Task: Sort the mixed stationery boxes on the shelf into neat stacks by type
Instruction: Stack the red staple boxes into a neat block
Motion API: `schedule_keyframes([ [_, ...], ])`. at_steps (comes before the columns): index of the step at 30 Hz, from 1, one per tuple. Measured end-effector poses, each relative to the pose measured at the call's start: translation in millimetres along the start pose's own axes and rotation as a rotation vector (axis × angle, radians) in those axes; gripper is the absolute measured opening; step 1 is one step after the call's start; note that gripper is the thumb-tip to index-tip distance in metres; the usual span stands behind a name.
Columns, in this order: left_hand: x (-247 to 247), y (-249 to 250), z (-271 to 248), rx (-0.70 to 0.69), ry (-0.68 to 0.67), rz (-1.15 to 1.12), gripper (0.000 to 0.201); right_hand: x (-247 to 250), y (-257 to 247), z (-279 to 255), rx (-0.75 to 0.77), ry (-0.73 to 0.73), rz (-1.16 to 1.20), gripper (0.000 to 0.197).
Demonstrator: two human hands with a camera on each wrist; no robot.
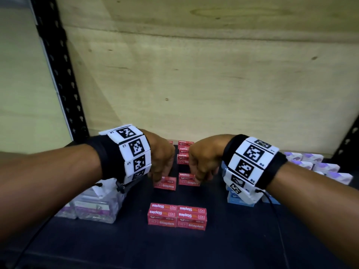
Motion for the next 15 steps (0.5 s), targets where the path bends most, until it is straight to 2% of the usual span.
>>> schedule_keyframes([
  [6, -9.8, 8.4, -11.6, -0.056, -0.064, -0.05, 0.025, -14.8, -2.0, -17.9, 0.005, -0.109, 0.05, 0.021],
  [12, -19.7, 8.2, -28.0, -0.099, -0.08, -0.052, 0.028, -24.9, 3.1, -32.7, 0.029, -0.158, 0.053, 0.01],
  [15, -23.2, 9.3, -34.5, -0.115, -0.092, -0.061, 0.034, -26.8, 3.4, -42.3, 0.057, -0.177, 0.022, 0.012],
])
Point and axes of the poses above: each hand's wrist, its own z-axis towards the middle knuckle, its own x-axis out of the back of the hand, y = z × x, the point moved 3 cm from there along z, towards the middle knuckle, and after that the axes turned 13 degrees about z, right-handed, at the moved point
